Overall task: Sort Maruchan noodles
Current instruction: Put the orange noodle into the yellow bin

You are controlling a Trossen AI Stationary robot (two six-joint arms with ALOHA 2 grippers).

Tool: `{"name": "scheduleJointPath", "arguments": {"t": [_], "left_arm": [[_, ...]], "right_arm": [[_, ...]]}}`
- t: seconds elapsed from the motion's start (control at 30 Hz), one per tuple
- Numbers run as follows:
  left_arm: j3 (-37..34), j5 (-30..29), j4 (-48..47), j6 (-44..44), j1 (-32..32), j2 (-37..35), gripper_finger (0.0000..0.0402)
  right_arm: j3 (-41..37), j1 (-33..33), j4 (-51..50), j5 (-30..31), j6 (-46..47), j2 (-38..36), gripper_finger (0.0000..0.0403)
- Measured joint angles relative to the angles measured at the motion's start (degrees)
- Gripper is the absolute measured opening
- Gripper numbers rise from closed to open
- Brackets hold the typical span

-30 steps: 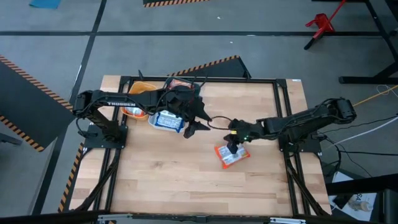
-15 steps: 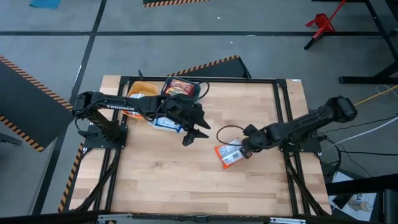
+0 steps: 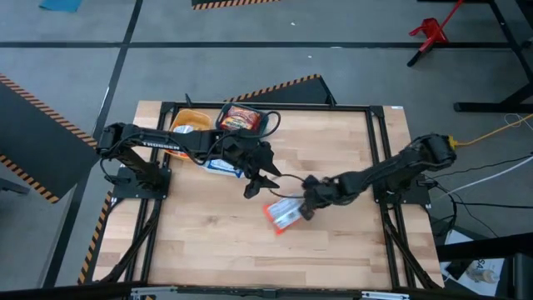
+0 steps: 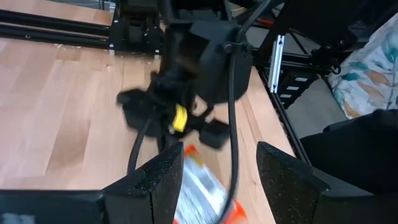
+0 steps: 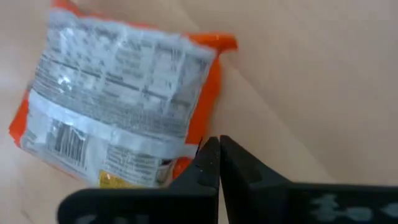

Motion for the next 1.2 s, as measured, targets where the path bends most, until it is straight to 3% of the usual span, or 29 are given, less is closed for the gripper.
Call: {"name": "scheduleJointPath", "arguments": {"t": [0.17,0.3,0.53,0.7,0.83,0.97,1.2], "left_arm": [[0.0,0.2,-2.5,-0.2,0.0,-0.5,0.0196],[0.0,0.4,-10.2,-0.1,-0.2,-1.8,0.0196],[-0.4,-3.5,-20.7,-1.4,-6.1,-2.4,0.0196],[-3.5,-12.8,-23.8,-7.3,-13.6,-2.5,0.0196],[-6.9,-20.8,-19.2,-12.1,-19.8,-2.1,0.0196],[-12.1,-26.0,-14.3,-16.1,-23.5,-1.5,0.0201],[-19.9,-28.5,-4.8,-17.8,-24.8,-1.3,0.0227]], "right_arm": [[4.9,-4.6,10.7,-2.8,-15.5,5.0,0.0000],[8.9,-5.3,11.8,-2.6,-25.0,5.0,0.0000],[11.2,-4.4,-6.0,3.3,-26.6,-0.1,0.0000],[11.2,-2.2,-17.2,7.6,-24.6,-3.2,0.0000],[11.2,-0.8,-20.4,6.8,-23.6,-3.5,0.0011],[10.8,0.5,-20.9,4.1,-23.6,-3.5,0.0055],[10.8,1.2,-20.7,4.3,-23.6,-3.5,0.0186]]}}
